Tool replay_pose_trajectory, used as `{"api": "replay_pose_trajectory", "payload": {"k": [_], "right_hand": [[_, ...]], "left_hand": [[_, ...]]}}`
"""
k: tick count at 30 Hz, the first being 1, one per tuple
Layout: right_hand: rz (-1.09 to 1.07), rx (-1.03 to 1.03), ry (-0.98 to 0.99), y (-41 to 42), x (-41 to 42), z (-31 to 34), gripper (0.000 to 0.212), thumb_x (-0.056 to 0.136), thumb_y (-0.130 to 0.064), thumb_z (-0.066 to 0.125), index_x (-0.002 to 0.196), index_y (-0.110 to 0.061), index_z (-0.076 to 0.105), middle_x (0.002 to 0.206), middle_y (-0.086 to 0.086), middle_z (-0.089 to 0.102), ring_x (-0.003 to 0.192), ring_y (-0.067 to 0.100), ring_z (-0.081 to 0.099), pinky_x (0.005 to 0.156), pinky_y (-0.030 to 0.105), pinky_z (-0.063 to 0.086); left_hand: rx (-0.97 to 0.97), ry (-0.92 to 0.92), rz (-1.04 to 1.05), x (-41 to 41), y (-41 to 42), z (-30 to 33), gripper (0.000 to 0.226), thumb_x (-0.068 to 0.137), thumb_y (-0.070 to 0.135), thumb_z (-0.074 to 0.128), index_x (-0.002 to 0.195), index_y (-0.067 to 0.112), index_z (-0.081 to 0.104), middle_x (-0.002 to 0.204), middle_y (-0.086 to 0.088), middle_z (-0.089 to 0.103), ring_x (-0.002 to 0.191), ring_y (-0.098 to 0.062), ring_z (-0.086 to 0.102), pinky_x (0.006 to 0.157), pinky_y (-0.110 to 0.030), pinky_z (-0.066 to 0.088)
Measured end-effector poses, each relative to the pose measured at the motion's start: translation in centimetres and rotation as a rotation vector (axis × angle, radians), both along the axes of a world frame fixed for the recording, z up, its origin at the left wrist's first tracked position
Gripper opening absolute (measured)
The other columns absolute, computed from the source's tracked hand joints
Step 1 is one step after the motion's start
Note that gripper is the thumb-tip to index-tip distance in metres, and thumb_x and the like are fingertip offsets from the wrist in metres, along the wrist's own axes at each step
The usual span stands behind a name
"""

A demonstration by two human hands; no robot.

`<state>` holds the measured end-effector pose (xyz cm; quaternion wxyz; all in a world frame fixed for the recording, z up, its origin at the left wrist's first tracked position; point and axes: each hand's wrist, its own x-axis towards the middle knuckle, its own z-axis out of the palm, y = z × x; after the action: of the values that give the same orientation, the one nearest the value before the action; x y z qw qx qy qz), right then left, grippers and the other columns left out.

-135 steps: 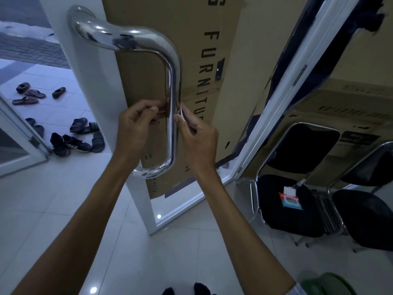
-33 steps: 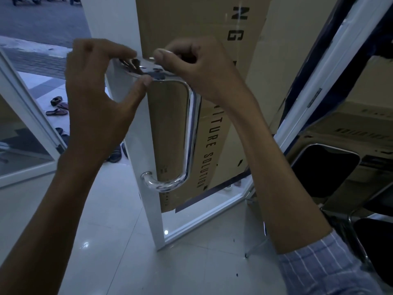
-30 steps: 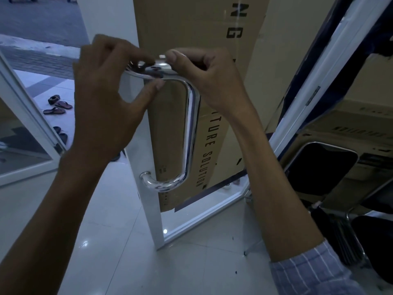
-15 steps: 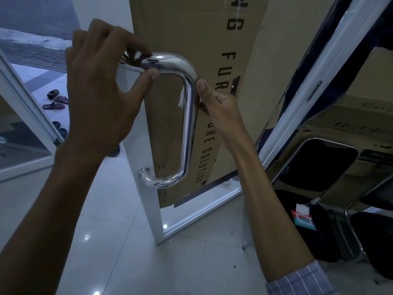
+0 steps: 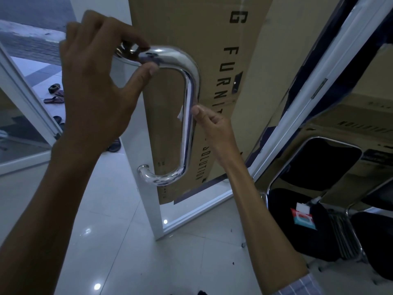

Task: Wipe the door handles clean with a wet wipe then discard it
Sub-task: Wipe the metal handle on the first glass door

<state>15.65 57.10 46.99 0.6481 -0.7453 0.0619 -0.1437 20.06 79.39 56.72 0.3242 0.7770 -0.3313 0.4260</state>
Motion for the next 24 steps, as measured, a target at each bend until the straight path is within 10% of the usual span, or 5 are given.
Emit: {"api": "replay_pose_trajectory", "payload": {"k": [7,16,24], "right_hand": [[-0.018,0.056,-0.027,-0.1,0.2,-0.4,0.034,0.099,-0.020,0.071,0.129,-0.004,0.071,0.112,-0.026,0.069,0.104,-0.019,0.064,0.088,0.005,0.048],[-0.001,-0.016,0.065,0.1,-0.4,-3.0,0.036,0.097,-0.026,0.074,0.129,-0.011,0.072,0.139,-0.007,0.064,0.091,-0.032,0.056,0.080,-0.003,0.044],[-0.025,0.073,0.067,-0.2,0.4,-4.4,0.042,0.099,-0.022,0.071,0.138,-0.009,0.066,0.110,-0.026,0.072,0.095,-0.024,0.062,0.084,0.002,0.046]], "left_hand": [[-0.034,0.002,-0.003,-0.2,-0.1,-0.1,0.045,0.103,0.046,0.062,0.114,0.003,0.067,0.109,-0.005,0.059,0.111,-0.038,0.056,0.092,-0.041,0.039],[-0.052,0.012,0.018,-0.2,-0.2,-0.2,0.044,0.103,0.044,0.063,0.114,0.002,0.067,0.112,-0.015,0.062,0.111,-0.040,0.056,0.094,-0.043,0.040],[-0.029,0.006,-0.019,0.0,0.0,-0.3,0.043,0.103,0.044,0.063,0.116,0.002,0.066,0.112,0.005,0.049,0.112,-0.038,0.057,0.095,-0.043,0.040]]}}
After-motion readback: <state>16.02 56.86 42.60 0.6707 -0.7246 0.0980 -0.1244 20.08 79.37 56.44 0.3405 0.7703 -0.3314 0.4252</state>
